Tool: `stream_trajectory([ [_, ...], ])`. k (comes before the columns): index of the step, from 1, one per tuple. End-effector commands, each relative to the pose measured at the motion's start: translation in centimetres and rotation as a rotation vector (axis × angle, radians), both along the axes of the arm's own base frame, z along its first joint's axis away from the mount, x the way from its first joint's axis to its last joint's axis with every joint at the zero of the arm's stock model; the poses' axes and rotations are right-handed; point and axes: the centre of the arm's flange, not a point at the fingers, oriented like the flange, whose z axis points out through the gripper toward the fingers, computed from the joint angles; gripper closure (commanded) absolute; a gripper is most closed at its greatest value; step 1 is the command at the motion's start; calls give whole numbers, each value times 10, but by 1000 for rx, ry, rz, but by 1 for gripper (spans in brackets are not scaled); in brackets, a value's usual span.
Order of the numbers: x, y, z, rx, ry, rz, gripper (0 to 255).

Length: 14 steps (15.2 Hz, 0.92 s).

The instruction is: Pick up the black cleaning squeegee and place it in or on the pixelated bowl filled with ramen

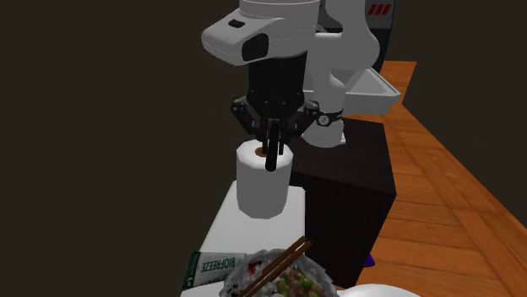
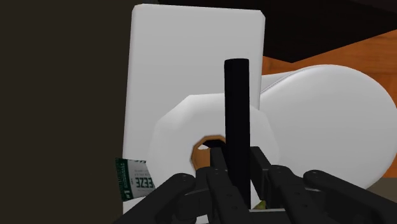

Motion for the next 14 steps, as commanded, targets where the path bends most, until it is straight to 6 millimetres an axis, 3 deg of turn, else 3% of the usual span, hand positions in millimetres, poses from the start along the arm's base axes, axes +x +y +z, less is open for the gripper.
stream_trajectory([
  [1,0,1,12,0,0,0,255],
  [7,0,1,41,0,0,0,255],
  [14,80,37,69,0,0,0,255],
])
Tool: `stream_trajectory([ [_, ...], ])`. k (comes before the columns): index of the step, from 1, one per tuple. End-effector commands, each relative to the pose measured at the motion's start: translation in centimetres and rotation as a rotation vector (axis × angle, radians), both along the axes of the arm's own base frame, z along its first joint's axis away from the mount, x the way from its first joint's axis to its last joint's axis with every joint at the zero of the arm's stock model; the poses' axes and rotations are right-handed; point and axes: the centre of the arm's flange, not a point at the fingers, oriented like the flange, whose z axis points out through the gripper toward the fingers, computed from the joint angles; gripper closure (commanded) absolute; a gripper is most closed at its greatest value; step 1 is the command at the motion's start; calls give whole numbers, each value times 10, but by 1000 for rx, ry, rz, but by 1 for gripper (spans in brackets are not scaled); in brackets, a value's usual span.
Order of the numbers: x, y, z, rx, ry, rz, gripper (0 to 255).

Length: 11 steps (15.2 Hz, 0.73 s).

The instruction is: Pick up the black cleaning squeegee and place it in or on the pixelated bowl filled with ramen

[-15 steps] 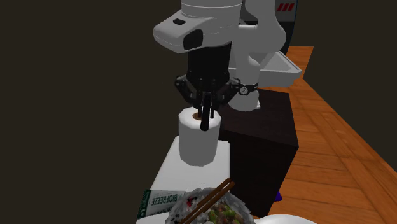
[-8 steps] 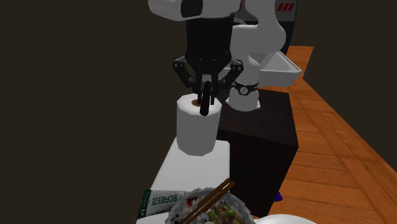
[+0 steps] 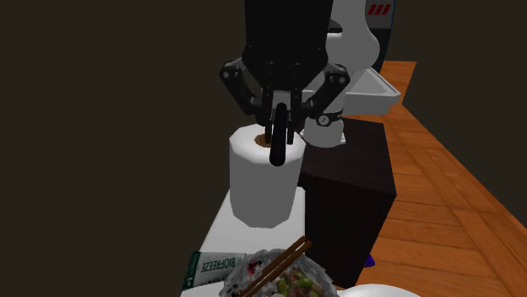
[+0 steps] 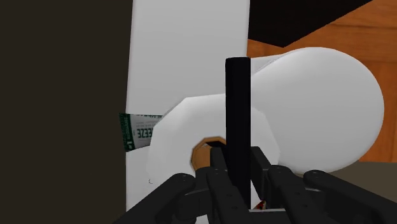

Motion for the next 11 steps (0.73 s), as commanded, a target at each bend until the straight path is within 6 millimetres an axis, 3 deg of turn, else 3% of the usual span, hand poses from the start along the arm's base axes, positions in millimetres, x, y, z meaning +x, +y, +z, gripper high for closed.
stream_trajectory([
  [1,23,12,6,0,0,0,255],
  [7,92,43,31,0,0,0,255],
  [11,98,45,17,0,0,0,255],
])
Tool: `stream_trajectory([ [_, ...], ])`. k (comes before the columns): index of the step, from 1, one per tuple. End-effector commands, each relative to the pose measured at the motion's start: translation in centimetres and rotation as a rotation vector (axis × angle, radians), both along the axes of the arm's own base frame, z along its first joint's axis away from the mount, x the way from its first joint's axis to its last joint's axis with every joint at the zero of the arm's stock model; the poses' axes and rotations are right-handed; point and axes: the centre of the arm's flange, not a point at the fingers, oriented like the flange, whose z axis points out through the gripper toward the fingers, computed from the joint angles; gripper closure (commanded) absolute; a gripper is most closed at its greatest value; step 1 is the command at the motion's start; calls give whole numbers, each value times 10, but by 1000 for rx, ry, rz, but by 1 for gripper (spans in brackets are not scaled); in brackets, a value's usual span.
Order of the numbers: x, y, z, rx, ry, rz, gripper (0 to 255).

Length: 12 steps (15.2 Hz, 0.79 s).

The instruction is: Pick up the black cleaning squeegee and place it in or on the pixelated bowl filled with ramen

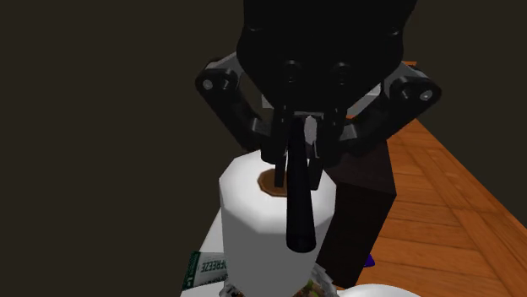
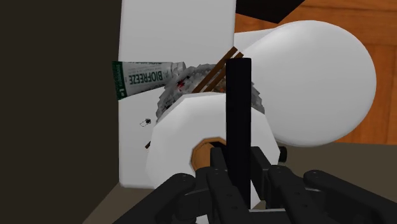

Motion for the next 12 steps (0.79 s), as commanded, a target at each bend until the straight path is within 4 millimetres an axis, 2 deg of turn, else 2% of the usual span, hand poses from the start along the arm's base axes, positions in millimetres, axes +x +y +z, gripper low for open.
stream_trajectory([
  [1,1,1,-9,0,-1,0,255],
  [12,1,1,-67,0,-1,0,255],
])
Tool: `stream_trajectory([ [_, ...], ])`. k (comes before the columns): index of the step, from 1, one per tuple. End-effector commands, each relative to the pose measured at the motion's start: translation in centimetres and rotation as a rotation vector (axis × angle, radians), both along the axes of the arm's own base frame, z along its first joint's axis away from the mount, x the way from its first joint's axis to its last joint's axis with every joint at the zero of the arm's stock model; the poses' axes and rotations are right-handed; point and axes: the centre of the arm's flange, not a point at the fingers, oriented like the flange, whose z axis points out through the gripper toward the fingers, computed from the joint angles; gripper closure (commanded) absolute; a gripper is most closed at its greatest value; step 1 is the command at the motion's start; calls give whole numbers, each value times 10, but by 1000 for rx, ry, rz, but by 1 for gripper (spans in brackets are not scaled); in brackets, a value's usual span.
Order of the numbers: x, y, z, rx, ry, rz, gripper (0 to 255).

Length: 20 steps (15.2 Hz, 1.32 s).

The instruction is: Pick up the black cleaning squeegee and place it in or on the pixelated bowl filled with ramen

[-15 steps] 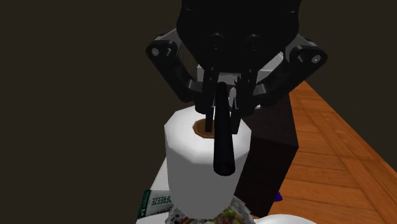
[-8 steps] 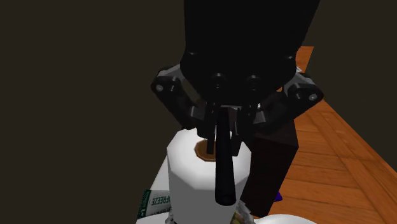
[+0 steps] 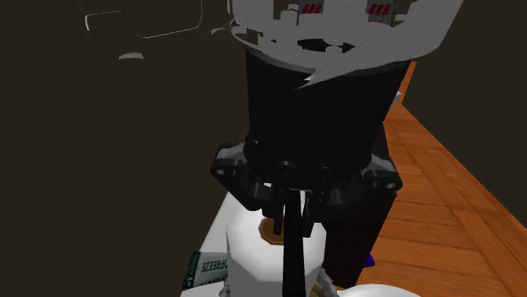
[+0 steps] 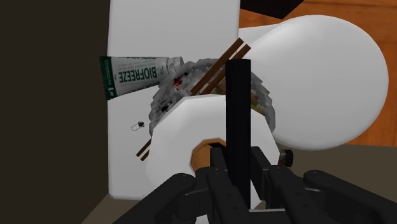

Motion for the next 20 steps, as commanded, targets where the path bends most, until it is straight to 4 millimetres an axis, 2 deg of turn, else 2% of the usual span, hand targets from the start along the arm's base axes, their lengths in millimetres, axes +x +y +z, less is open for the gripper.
stream_trajectory([
  [1,0,0,-11,0,-1,0,255],
  [9,0,0,-56,0,-1,0,255],
  [17,0,0,-56,0,-1,0,255],
  [18,0,0,-56,0,-1,0,0],
  [20,-1,-1,-57,0,-1,0,0],
])
